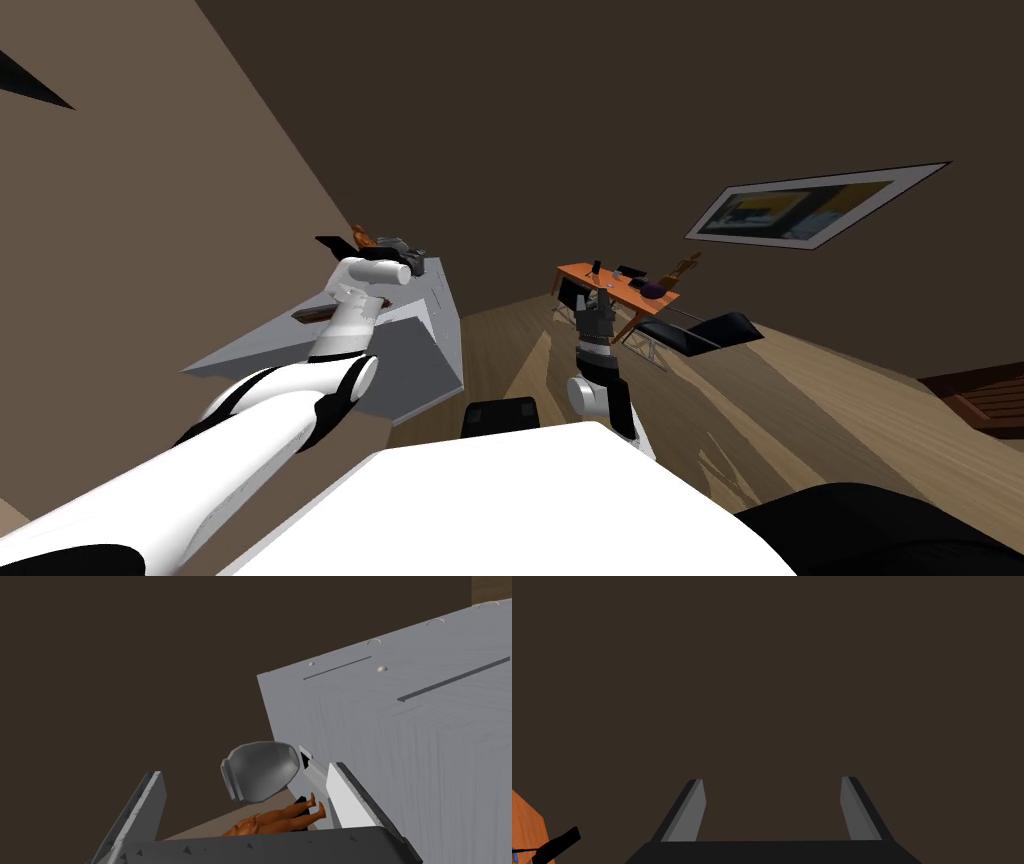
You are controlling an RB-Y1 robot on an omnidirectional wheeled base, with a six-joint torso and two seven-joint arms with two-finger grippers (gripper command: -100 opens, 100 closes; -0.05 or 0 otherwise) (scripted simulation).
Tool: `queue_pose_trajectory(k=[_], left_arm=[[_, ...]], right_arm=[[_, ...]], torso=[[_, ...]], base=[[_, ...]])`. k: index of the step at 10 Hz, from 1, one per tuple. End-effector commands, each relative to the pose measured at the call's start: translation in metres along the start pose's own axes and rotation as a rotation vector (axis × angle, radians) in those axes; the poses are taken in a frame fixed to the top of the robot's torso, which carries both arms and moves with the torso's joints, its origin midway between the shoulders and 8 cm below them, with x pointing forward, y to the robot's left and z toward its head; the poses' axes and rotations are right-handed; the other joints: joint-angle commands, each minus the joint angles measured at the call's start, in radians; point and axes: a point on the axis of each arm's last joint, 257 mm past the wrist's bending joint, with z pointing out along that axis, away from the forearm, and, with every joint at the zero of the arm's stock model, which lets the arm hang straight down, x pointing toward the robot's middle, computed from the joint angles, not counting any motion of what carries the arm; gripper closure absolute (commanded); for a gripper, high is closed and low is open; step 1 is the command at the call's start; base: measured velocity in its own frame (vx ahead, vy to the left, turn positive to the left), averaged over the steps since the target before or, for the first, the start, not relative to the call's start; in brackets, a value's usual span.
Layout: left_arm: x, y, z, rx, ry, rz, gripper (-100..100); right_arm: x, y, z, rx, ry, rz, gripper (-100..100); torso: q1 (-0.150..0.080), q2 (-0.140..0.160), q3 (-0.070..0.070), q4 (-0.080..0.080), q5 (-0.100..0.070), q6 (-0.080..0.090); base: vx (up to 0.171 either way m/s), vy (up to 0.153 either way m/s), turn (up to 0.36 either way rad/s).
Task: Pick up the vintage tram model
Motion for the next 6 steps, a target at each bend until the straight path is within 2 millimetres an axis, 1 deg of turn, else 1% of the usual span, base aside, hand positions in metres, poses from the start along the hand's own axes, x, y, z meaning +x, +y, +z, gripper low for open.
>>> queue_pose_trajectory(k=[1, 2, 3, 4, 5, 6], left_arm=[[-0.016, -0.005, 0.002, -0.042, -0.017, -0.005, -100], [-0.017, 0.005, 0.006, -0.08, -0.019, -0.012, -100], [-0.017, 0.007, 0.005, -0.09, -0.019, -0.012, -100], [-0.032, -0.001, 0.005, -0.119, -0.034, -0.021, -100], [-0.034, 0.012, 0.007, -0.166, -0.035, -0.027, -100], [-0.047, -0.001, 0.004, -0.176, -0.047, -0.033, -100]], right_arm=[[0.0, 0.0, 0.0, 0.0, 0.0, 0.0, 0], [0.0, 0.0, 0.0, 0.0, 0.0, 0.0, 0], [0.0, 0.0, 0.0, 0.0, 0.0, 0.0, 0], [0.0, 0.0, 0.0, 0.0, 0.0, 0.0, 0], [0.0, 0.0, 0.0, 0.0, 0.0, 0.0, 0], [0.0, 0.0, 0.0, 0.0, 0.0, 0.0, 0]], torso=[[0.0, 0.0, 0.0, 0.0, 0.0, 0.0], [0.0, 0.001, 0.0, 0.0, 0.0, 0.0], [0.001, 0.001, 0.001, 0.0, 0.0, 0.0], [0.0, 0.0, 0.0, 0.0, 0.0, 0.0], [0.001, 0.0, 0.0, 0.0, 0.0, 0.0], [0.001, 0.001, 0.0, 0.0, 0.0, 0.0]], base=[[-0.053, 0.011, -0.052], [-0.053, 0.02, -0.031], [-0.021, 0.011, 0.001], [-0.041, 0.021, -0.046], [-0.047, 0.021, -0.029], [-0.064, 0.029, -0.056]])
